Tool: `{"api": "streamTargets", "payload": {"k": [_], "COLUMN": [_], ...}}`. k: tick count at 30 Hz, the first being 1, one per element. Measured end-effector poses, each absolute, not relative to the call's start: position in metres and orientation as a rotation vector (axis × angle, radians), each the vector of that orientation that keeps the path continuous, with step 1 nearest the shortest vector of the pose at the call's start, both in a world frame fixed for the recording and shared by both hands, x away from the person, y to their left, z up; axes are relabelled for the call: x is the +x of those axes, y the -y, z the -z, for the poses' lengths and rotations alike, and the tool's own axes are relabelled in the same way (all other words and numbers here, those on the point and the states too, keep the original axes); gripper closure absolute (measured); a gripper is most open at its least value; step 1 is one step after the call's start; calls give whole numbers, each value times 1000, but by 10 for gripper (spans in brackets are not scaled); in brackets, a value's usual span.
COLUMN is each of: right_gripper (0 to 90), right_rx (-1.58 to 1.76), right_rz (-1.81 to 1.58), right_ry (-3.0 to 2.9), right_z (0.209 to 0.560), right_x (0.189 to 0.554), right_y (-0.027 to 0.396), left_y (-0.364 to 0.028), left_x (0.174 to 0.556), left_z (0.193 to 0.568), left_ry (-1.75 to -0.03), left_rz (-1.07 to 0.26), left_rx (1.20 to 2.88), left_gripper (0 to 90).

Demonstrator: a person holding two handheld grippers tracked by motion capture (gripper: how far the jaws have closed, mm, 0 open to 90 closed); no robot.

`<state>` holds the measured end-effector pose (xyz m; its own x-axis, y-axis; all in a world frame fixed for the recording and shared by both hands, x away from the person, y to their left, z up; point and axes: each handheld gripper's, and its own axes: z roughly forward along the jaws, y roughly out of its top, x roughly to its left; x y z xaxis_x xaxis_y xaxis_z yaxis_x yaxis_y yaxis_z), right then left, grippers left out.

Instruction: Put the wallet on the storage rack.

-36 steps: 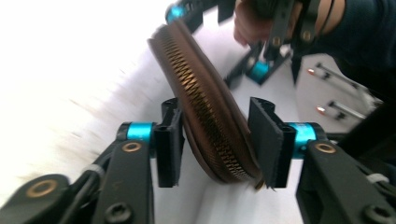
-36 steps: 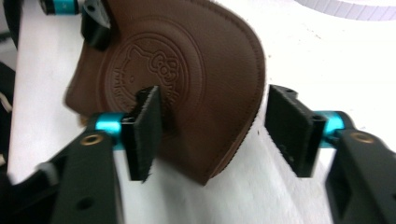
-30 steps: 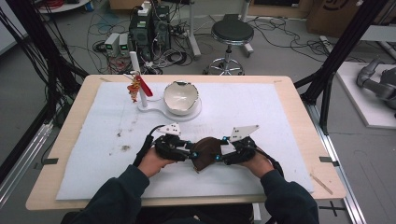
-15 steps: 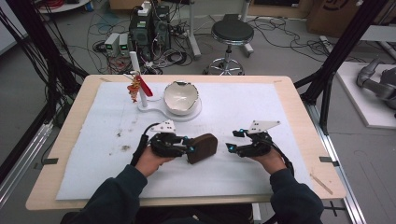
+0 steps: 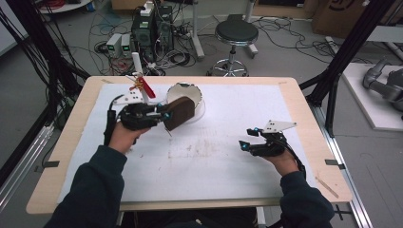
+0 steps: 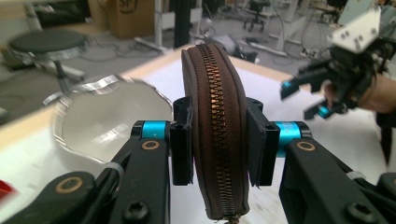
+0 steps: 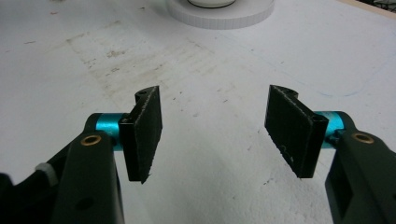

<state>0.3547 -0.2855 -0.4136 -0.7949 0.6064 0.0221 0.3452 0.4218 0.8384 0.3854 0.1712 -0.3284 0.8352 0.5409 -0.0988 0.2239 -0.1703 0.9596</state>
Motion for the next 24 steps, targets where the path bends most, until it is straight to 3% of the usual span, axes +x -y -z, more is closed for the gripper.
{"api": "streamTargets", "payload": {"k": [6,13,24], "right_gripper": [374,373,373], "right_rx": [852,892,929], "right_rz": [-1320,-1325,-1330], "right_ry": [-2363,-2315,-2284], "right_z": [411,409,408], "right_x": [355,355,352], "right_y": [293,307,321], "left_y": [-181,-163,-141], "left_x": [411,439,476], "left_z": [305,292,323], "left_ry": [-526,-414,-426], "left_rz": [-377,-431,-414], "left_rx": [1757,1852,1908], "left_gripper": [666,666,665]}}
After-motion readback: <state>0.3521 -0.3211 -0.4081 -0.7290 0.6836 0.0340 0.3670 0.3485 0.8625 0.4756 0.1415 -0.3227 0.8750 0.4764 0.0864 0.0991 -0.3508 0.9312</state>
